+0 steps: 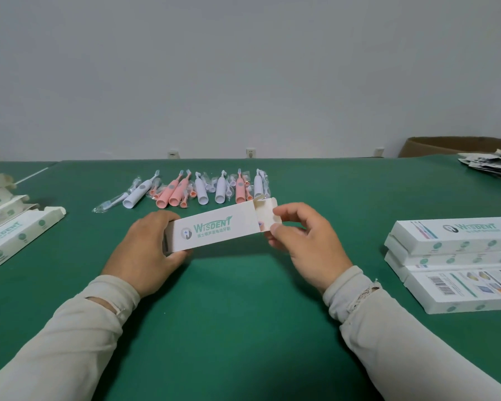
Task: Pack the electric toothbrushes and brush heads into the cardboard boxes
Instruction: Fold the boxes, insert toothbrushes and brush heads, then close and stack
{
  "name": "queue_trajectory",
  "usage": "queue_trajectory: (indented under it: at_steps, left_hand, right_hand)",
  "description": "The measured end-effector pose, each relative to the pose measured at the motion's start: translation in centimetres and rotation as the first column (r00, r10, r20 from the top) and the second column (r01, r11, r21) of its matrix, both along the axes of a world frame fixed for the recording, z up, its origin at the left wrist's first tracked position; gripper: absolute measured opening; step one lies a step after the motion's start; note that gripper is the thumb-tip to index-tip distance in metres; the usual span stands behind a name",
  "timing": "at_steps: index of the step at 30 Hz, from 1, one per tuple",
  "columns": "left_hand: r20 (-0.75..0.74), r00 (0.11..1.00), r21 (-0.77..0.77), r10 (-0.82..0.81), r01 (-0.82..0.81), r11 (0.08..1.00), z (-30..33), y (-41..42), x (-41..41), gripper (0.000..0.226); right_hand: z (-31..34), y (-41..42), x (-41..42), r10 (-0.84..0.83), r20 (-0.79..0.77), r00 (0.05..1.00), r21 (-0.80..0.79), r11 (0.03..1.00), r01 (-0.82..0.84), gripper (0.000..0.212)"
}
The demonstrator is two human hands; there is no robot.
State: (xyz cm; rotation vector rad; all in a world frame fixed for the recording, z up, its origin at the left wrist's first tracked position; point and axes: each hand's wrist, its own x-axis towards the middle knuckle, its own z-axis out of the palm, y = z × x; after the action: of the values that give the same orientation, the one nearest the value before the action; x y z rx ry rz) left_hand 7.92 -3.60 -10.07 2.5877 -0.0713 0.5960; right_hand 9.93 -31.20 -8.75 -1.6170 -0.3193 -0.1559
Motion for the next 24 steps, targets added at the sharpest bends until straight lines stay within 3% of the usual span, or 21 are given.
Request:
queue_trajectory:
  at_steps: [5,18,24]
  left_hand:
    - [-0.003,1.000,0.018,0.026,-0.026,1.000,0.12,-0.01,0.03,0.045]
    - [0.016,1.000,0.029,0.018,-0.018,0.999,0.25,-0.28,-0.02,0.045]
    - [0.002,1.000,0.049,-0.019,0.019,0.999,0.37,-0.82,-0.15,0.045]
  right_hand:
    - [0.16,-0.10,-0.13,-0.092,0.186,0.978,-0.185,0.975,0.127,0.027]
    - [-0.10,0.21,-0.32,-0.010,0.140,0.990,-0.351,0.934,0.060,0.027]
    - [-0.12,0.83,-0.82,0.126,0.120,0.985,-0.373,0.925,-0.073,0.041]
